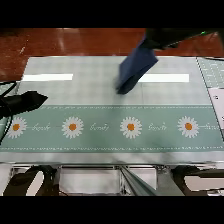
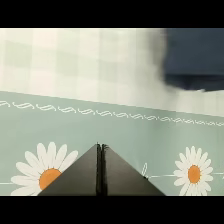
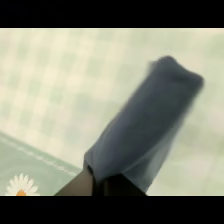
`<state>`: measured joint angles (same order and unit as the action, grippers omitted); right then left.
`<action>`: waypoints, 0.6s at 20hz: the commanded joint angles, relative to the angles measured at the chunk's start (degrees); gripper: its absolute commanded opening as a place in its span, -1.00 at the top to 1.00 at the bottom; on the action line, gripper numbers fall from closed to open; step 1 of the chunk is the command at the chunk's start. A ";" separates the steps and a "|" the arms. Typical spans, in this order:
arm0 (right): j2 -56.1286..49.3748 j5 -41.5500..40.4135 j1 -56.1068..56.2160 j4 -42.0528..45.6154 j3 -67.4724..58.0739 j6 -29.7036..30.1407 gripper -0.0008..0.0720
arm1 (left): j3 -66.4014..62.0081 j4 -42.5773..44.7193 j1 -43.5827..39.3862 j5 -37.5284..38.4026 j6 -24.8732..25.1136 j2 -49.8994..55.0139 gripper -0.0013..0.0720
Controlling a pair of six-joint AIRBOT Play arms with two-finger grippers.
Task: Fold the shirts.
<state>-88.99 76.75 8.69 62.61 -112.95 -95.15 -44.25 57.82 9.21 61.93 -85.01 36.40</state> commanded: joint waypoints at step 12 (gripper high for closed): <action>17.42 24.70 -39.89 5.35 6.82 -10.62 0.93 | 0.00 0.00 0.04 -1.22 1.88 0.02 0.91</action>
<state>-75.77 96.09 -25.32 64.18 -111.04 -104.71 -44.25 57.82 9.21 61.67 -83.72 36.40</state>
